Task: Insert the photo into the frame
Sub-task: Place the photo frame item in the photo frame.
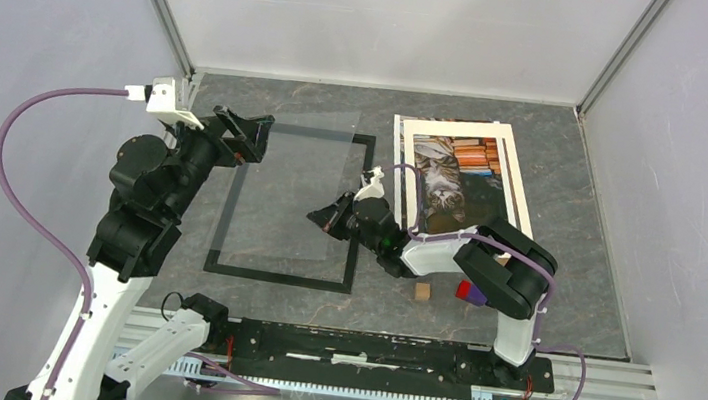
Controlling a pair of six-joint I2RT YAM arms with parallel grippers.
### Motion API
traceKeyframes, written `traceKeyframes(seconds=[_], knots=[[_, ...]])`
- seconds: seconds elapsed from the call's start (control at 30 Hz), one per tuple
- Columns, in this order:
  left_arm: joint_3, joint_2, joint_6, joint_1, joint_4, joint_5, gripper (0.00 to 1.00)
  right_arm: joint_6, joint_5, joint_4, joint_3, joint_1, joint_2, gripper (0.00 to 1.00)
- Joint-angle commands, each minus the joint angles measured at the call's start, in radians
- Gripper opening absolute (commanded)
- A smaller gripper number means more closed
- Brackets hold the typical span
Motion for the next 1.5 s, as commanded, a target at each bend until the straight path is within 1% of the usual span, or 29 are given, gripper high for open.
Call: traceKeyframes(seconds=[0.0,0.1,0.4,0.93,1.47], knots=[[-0.004,0.005,-0.012,0.006,0.047,0.012,1.00,-0.006,0.004,-0.014,0.016,0.000,-0.025,0.00],[-0.004,0.005,-0.012,0.007,0.047,0.012,1.00,-0.014,-0.019,-0.039,0.039,-0.002,-0.017,0.00],[-0.007,0.007,-0.015,0.014,0.048,0.015,1.00,0.002,-0.037,-0.014,0.007,-0.005,-0.024,0.00],[-0.008,0.023,-0.020,0.017,0.053,0.027,1.00,0.018,-0.070,0.064,-0.096,-0.033,-0.051,0.00],[-0.010,0.031,-0.023,0.017,0.053,0.035,1.00,0.017,-0.082,0.064,-0.102,-0.035,-0.053,0.00]])
